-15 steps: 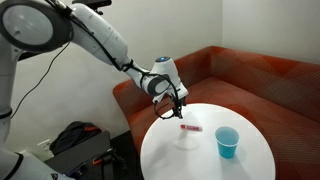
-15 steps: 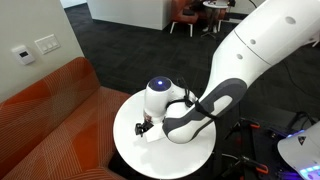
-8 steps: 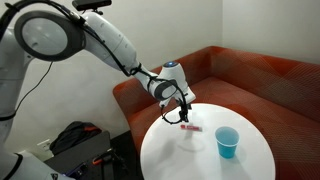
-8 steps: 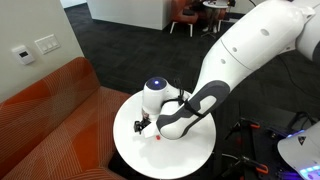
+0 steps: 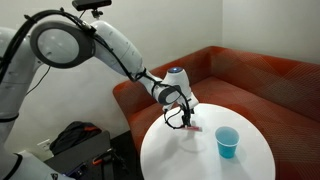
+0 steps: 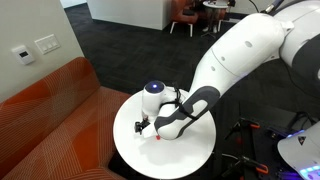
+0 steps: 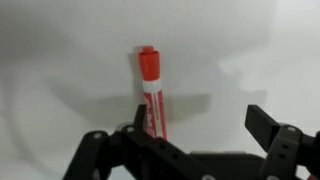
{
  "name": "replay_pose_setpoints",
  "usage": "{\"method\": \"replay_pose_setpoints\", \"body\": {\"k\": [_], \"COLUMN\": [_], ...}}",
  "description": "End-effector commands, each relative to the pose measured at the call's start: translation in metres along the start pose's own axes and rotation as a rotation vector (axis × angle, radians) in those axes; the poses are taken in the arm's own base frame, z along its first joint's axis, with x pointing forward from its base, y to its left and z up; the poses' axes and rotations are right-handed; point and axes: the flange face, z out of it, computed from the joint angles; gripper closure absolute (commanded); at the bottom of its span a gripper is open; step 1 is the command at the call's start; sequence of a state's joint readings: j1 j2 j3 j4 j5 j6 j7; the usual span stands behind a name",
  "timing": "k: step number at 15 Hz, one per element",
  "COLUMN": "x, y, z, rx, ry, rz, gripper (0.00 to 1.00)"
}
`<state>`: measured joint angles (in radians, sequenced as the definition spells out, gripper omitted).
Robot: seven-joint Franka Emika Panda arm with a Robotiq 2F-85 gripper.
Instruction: Move the light blue cup to the right then place the red marker inside the cup
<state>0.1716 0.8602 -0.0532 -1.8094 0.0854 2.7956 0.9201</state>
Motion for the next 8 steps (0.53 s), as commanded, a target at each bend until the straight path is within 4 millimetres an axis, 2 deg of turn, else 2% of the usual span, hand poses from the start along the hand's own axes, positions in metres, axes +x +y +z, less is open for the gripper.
{"method": "replay_pose_setpoints", "body": {"k": [1,5,6,7,8], "x": [0.007,0.008,0.008,0.009,0.009], "y": [0.001,0.009,0.011,0.012,0.013], "z": [0.006,0.012,0.014,0.015,0.016], "rx": [-0.004,-0.008,-0.009,-0.01,-0.011], "ry": [-0.019,-0.027,-0.029,-0.03,-0.031], "rz": [0.004,0.027,0.031,0.036,0.04], "gripper": [0.0,0.0,0.08,0.26,0.34]}}
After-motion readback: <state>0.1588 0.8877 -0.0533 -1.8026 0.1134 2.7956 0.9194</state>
